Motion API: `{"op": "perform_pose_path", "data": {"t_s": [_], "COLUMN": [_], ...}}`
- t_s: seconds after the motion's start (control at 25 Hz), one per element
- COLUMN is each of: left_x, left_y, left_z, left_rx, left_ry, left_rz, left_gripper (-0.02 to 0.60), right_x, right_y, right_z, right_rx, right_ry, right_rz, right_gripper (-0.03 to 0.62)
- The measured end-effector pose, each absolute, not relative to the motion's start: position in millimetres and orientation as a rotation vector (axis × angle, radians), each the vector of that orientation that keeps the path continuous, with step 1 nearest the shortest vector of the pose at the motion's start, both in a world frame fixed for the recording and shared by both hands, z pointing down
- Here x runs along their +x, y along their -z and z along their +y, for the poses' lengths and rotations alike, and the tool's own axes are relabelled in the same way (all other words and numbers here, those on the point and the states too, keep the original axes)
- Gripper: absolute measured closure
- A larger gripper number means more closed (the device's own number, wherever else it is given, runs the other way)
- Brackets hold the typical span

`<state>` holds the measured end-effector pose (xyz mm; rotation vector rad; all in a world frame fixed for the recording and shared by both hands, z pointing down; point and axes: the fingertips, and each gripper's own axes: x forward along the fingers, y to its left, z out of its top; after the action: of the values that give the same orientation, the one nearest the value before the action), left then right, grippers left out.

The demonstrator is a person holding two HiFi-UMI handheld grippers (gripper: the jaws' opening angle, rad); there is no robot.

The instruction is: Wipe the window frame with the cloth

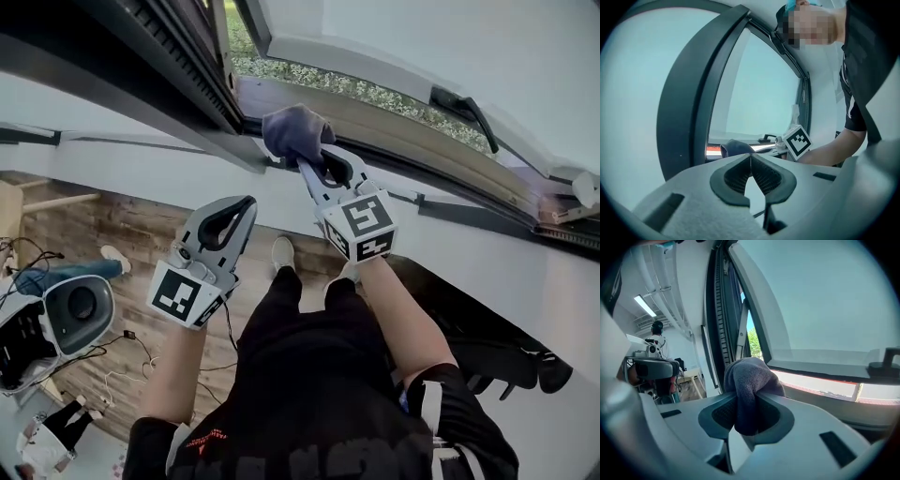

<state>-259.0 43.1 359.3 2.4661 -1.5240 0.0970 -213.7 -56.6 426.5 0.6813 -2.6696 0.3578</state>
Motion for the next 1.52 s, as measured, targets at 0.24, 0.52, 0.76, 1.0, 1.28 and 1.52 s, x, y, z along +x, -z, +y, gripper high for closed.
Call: {"op": "perform_pose_path", "data": {"t_s": [0.24, 0.52, 0.76, 1.0, 1.28, 1.52], "left_x": [-294.3, -287.8, -250.2, -199.7, -136.3, -83.6], "left_y": [-364.7, -369.3, -363.2, -358.9, -351.8, -349.1], "left_z": [51.6, 38.7, 21.7, 8.4, -5.0, -9.9], "left_rx": [2.431, 2.456, 2.512, 2.563, 2.629, 2.648], "left_ry": [-0.098, -0.092, -0.091, -0.108, -0.123, -0.146], "left_rz": [-1.561, -1.518, -1.443, -1.363, -1.25, -1.158], "left_gripper": [0.558, 0.558, 0.558, 0.558, 0.558, 0.558], "right_x": [-266.8, -256.3, -214.3, -150.7, -73.8, -0.3], "right_y": [-438.4, -444.9, -444.2, -445.0, -444.1, -441.6], "right_z": [-52.0, -58.2, -63.9, -72.9, -82.9, -91.3], "right_rx": [0.622, 0.654, 0.714, 0.803, 0.931, 1.059], "right_ry": [-0.377, -0.393, -0.409, -0.436, -0.458, -0.475], "right_rz": [-2.662, -2.642, -2.625, -2.598, -2.555, -2.508], "right_gripper": [0.516, 0.516, 0.516, 0.516, 0.516, 0.516]}}
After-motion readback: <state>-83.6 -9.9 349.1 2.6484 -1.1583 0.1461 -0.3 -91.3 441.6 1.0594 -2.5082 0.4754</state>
